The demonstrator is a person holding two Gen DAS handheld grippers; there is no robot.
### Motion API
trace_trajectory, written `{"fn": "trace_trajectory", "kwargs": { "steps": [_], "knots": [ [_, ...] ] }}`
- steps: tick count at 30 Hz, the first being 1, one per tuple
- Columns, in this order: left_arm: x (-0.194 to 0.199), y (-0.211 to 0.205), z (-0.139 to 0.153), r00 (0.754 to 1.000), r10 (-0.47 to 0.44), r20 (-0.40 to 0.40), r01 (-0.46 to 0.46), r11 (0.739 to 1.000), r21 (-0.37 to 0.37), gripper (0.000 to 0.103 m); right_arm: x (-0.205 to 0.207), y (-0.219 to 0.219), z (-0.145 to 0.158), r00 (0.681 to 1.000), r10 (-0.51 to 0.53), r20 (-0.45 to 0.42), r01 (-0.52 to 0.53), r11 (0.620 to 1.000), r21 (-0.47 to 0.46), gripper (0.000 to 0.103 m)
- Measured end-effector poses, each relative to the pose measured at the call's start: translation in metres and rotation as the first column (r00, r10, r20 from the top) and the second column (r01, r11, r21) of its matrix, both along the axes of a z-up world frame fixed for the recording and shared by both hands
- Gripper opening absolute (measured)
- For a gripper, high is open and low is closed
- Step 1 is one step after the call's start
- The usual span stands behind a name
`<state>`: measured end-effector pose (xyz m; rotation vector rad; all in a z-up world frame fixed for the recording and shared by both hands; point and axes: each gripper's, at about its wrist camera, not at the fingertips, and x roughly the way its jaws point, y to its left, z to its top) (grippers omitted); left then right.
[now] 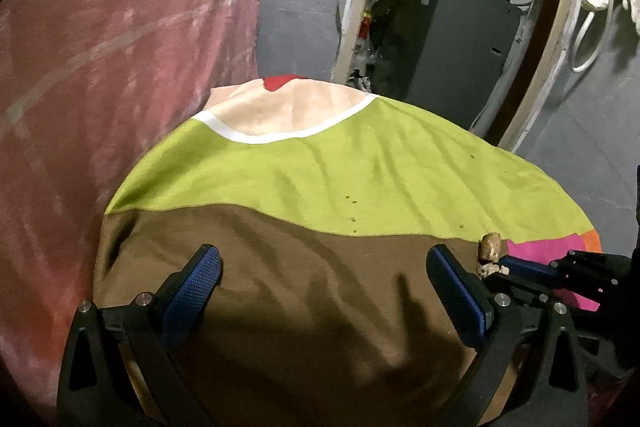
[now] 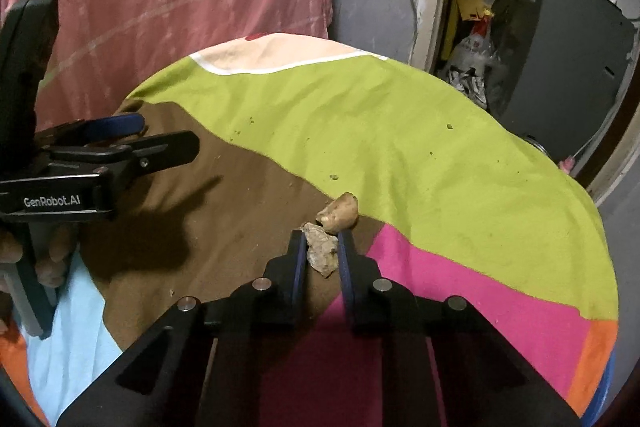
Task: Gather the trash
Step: 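Grasp the pale crumpled scrap with the right gripper while the left grasps the beige scrap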
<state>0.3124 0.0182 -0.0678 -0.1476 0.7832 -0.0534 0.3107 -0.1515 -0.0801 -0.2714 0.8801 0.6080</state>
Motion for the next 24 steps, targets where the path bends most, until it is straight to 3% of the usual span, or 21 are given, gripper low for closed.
{"fn": "trace_trajectory", "kwargs": {
  "steps": [9, 16, 19, 24],
  "knots": [
    [0.009, -0.025, -0.002, 0.992, -0.124, -0.020, 0.124, 0.992, 0.026, 0.100, -0.012, -0.028, 0.007, 0.998, -0.055, 0.030, 0.054, 0.998, 0.031, 0.013],
    [0.015, -0.054, -0.002, 0.972, -0.233, -0.023, 0.234, 0.970, 0.061, 0.098, -0.008, -0.058, 0.010, 0.986, -0.147, 0.078, 0.146, 0.989, 0.025, 0.013],
    [0.023, -0.069, -0.004, 0.958, -0.285, -0.042, 0.287, 0.955, 0.072, 0.087, -0.004, -0.068, 0.008, 0.984, -0.166, 0.063, 0.164, 0.985, 0.045, 0.013],
    [0.040, -0.090, -0.012, 0.935, -0.340, -0.099, 0.345, 0.938, 0.038, 0.059, -0.005, -0.076, 0.008, 0.982, -0.178, 0.056, 0.174, 0.982, 0.067, 0.013]
  ]
}}
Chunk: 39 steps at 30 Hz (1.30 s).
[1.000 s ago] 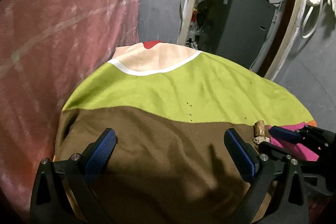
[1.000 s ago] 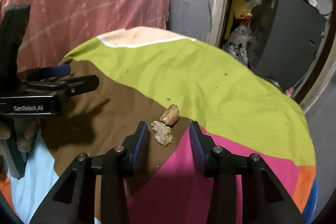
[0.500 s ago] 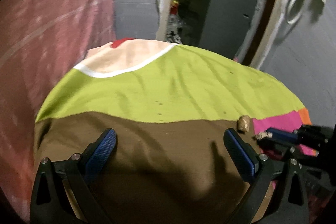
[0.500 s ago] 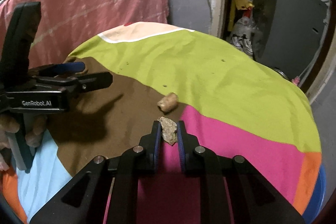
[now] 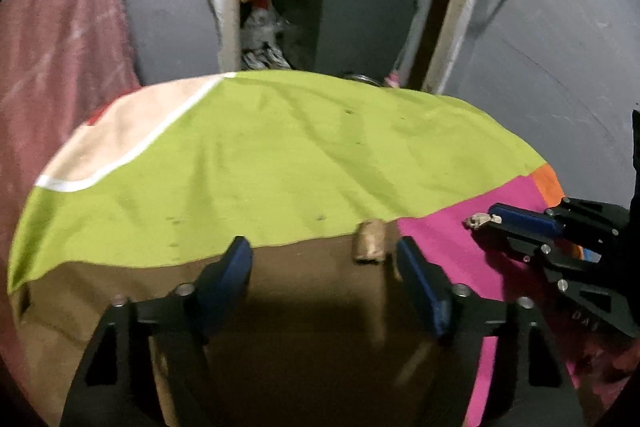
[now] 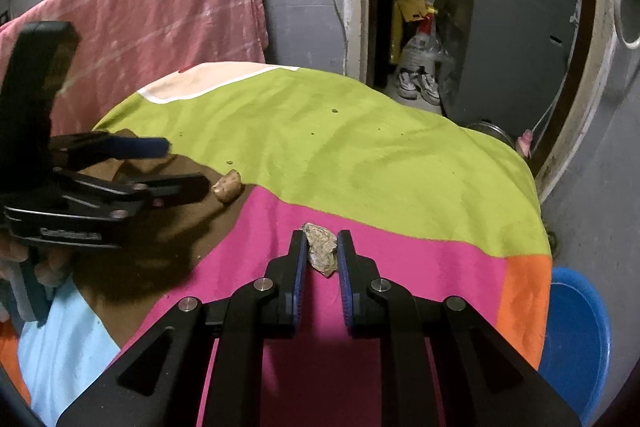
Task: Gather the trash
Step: 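Grasp the pale crumpled scrap with the right gripper while the left grasps the beige scrap, then lift both scraps and carry them over the blue basin with both grippers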
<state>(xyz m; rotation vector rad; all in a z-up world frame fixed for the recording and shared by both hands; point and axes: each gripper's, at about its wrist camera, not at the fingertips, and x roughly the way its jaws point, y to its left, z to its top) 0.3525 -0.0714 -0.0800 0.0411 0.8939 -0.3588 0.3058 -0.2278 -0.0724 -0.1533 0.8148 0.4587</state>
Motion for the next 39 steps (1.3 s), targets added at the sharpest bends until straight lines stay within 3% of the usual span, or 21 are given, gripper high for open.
{"fn": "trace_trajectory", "kwargs": {
  "steps": [4, 6, 10, 15, 19, 26, 31, 39],
  "knots": [
    [0.009, -0.012, -0.002, 1.000, -0.019, -0.021, 0.019, 1.000, 0.008, 0.043, -0.001, -0.007, 0.001, 1.000, -0.006, 0.001, 0.006, 1.000, 0.021, 0.013],
    [0.012, -0.016, -0.002, 0.999, -0.034, -0.027, 0.034, 0.999, 0.014, 0.027, -0.001, -0.010, 0.002, 1.000, -0.008, 0.003, 0.007, 0.999, 0.033, 0.013],
    [0.009, -0.024, -0.004, 0.998, -0.049, -0.037, 0.050, 0.998, 0.037, 0.013, -0.002, -0.014, 0.002, 1.000, -0.010, -0.002, 0.010, 0.999, 0.051, 0.013],
    [0.001, -0.030, -0.002, 0.999, -0.031, -0.023, 0.032, 0.999, 0.036, 0.013, -0.007, -0.019, 0.002, 1.000, -0.019, 0.004, 0.019, 0.997, 0.073, 0.013],
    [-0.013, -0.028, 0.005, 1.000, -0.002, 0.015, 0.002, 1.000, -0.007, 0.013, -0.017, -0.025, 0.010, 0.998, -0.037, 0.050, 0.032, 0.994, 0.100, 0.013],
    [-0.044, -0.025, 0.032, 0.988, 0.044, 0.145, -0.032, 0.996, -0.088, 0.013, -0.041, -0.031, 0.034, 0.983, -0.070, 0.171, 0.041, 0.985, 0.168, 0.013],
    [-0.067, -0.026, 0.057, 0.959, 0.100, 0.266, -0.064, 0.988, -0.140, 0.013, -0.060, -0.035, 0.057, 0.956, -0.109, 0.274, 0.049, 0.975, 0.218, 0.013],
    [-0.104, -0.029, 0.099, 0.872, 0.201, 0.446, -0.106, 0.968, -0.229, 0.013, -0.094, -0.045, 0.097, 0.878, -0.188, 0.440, 0.062, 0.956, 0.285, 0.013]
  ]
}}
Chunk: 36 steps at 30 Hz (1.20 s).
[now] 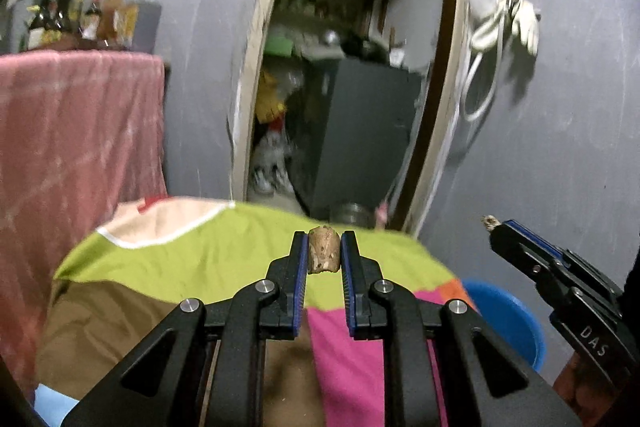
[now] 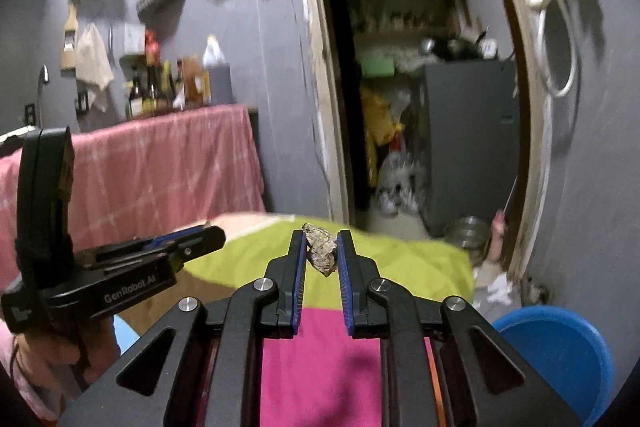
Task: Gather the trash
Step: 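Lift both scraps and carry them over the blue basin with both grippers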
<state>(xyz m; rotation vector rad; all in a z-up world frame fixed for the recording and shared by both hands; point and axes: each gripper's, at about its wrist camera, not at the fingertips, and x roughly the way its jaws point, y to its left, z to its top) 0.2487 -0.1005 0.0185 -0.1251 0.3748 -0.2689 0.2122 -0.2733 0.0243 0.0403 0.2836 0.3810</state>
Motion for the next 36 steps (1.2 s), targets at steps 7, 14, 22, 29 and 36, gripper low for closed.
{"fn": "trace_trajectory", "kwargs": {
  "steps": [7, 14, 22, 29, 36],
  "knots": [
    [-0.032, -0.016, 0.029, 0.988, 0.025, 0.150, -0.021, 0.999, -0.031, 0.013, -0.034, -0.008, 0.029, 0.982, -0.067, 0.174, 0.071, 0.997, -0.016, 0.013],
    [-0.057, -0.040, 0.046, 0.966, -0.003, 0.258, 0.015, 0.999, -0.045, 0.013, -0.059, -0.026, 0.045, 0.949, -0.139, 0.282, 0.153, 0.988, -0.027, 0.013],
    [-0.077, -0.083, 0.054, 0.944, -0.052, 0.326, 0.073, 0.996, -0.051, 0.013, -0.085, -0.062, 0.049, 0.902, -0.236, 0.361, 0.263, 0.964, -0.026, 0.013],
    [-0.089, -0.131, 0.051, 0.931, -0.087, 0.356, 0.108, 0.993, -0.041, 0.013, -0.103, -0.096, 0.042, 0.865, -0.307, 0.397, 0.352, 0.935, -0.044, 0.013],
    [-0.079, -0.180, 0.031, 0.950, -0.126, 0.287, 0.139, 0.990, -0.028, 0.013, -0.109, -0.136, 0.020, 0.847, -0.376, 0.376, 0.426, 0.903, -0.056, 0.013]
  ]
}}
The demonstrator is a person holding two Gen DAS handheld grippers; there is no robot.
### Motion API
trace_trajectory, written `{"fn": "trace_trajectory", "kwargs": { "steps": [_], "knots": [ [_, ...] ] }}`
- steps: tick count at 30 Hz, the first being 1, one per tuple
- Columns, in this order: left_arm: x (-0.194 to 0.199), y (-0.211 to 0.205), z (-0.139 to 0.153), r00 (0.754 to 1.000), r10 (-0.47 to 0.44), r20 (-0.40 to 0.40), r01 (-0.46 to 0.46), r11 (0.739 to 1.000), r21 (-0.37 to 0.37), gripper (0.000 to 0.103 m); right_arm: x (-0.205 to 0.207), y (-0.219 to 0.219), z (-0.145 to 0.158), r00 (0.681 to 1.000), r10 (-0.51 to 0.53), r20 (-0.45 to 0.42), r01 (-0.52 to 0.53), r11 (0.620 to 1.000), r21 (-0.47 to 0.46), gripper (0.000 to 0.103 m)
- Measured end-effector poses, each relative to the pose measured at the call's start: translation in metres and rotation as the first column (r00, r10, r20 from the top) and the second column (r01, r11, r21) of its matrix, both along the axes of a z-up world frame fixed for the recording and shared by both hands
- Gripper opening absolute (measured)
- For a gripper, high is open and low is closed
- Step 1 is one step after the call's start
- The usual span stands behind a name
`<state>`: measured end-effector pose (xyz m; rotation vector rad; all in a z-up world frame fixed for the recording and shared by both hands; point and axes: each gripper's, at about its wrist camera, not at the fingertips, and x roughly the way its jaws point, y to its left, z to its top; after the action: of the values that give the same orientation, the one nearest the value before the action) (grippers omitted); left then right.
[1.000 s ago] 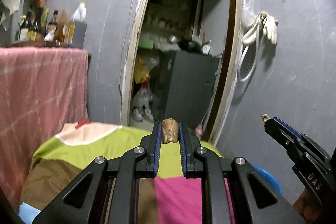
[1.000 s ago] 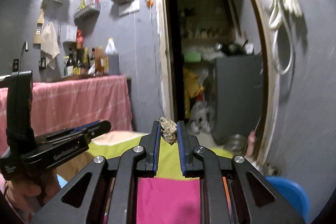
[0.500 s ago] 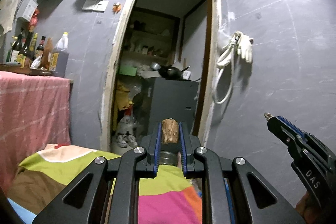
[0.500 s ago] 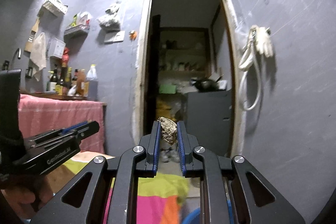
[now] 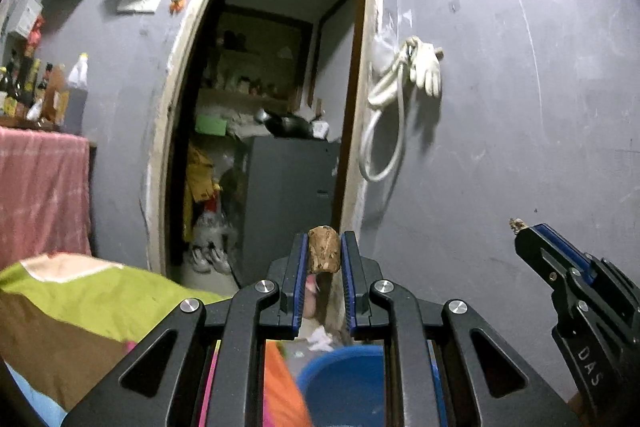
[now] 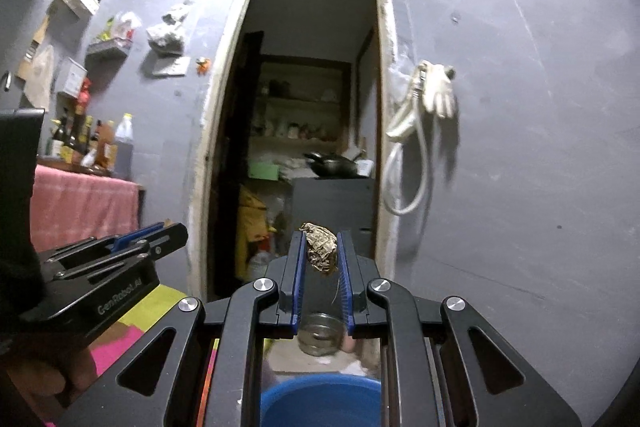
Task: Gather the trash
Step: 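Lift both scraps and carry them over the blue basin with both grippers, then open the left gripper to drop the beige scrap while the right drops its scrap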
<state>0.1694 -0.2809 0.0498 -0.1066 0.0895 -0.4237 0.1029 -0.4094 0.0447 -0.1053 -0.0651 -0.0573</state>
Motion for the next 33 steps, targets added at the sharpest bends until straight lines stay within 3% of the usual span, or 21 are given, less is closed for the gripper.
{"fn": "trace_trajectory", "kwargs": {
  "steps": [7, 16, 22, 29, 33],
  "knots": [
    [0.011, -0.043, -0.030, 0.995, -0.027, -0.092, 0.033, 0.998, 0.059, 0.013, -0.001, -0.037, -0.028, 0.996, -0.070, -0.056, 0.071, 0.997, 0.020, 0.013],
    [0.031, -0.065, -0.065, 0.976, -0.012, -0.218, 0.034, 0.995, 0.098, 0.013, 0.006, -0.063, -0.059, 0.983, -0.081, -0.162, 0.094, 0.993, 0.075, 0.013],
    [0.042, -0.069, -0.088, 0.948, -0.017, -0.318, 0.057, 0.992, 0.115, 0.013, 0.016, -0.068, -0.075, 0.968, -0.053, -0.244, 0.081, 0.991, 0.109, 0.013],
    [0.060, -0.074, -0.111, 0.889, -0.057, -0.454, 0.122, 0.986, 0.117, 0.013, 0.029, -0.073, -0.091, 0.935, -0.012, -0.355, 0.072, 0.985, 0.157, 0.013],
    [0.065, -0.075, -0.118, 0.871, -0.062, -0.487, 0.138, 0.983, 0.121, 0.013, 0.035, -0.076, -0.097, 0.913, -0.009, -0.407, 0.085, 0.982, 0.169, 0.014]
  ]
}}
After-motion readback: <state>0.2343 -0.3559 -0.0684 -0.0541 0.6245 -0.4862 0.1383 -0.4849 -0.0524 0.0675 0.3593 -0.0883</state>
